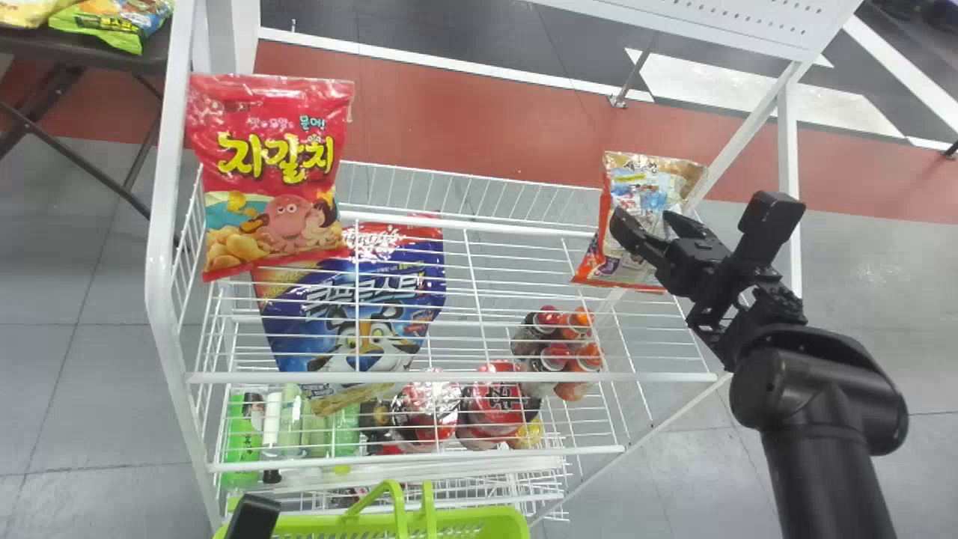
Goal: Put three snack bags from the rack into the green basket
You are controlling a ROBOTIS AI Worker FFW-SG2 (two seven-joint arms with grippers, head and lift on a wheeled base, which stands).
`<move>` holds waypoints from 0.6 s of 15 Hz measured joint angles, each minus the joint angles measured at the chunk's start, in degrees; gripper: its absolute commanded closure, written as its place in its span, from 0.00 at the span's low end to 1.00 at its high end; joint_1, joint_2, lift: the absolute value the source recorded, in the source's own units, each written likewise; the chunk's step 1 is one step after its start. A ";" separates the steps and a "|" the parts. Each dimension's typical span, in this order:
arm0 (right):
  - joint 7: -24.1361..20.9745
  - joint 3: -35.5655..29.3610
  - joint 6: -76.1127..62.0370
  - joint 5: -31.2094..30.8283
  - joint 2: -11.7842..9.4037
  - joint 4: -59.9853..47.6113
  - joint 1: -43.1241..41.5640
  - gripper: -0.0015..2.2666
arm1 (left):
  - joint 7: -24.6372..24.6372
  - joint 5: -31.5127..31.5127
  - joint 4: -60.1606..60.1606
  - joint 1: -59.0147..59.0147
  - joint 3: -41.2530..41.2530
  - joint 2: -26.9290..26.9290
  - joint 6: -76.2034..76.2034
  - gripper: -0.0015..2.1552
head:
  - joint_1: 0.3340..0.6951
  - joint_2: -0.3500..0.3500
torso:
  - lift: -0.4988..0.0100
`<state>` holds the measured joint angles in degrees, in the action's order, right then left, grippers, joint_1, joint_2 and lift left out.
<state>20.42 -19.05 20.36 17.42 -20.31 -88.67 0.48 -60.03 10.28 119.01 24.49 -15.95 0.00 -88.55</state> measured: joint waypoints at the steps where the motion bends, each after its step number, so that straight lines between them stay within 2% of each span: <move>1: 0.03 0.03 0.47 0.46 0.07 -0.37 0.37 0.99 | 0.00 -0.06 -0.04 -0.03 -0.01 0.00 0.00 0.73 | 1.00 0.00 | 0.98; 9: -0.76 -1.16 -2.00 2.99 0.89 -4.54 5.01 0.99 | 0.00 -0.09 -0.08 -0.04 0.18 0.00 0.11 0.73 | 1.00 0.00 | 0.98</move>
<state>19.66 -20.22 18.36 20.40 -19.43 -93.21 5.49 -60.03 10.19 118.93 24.45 -15.77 0.00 -88.44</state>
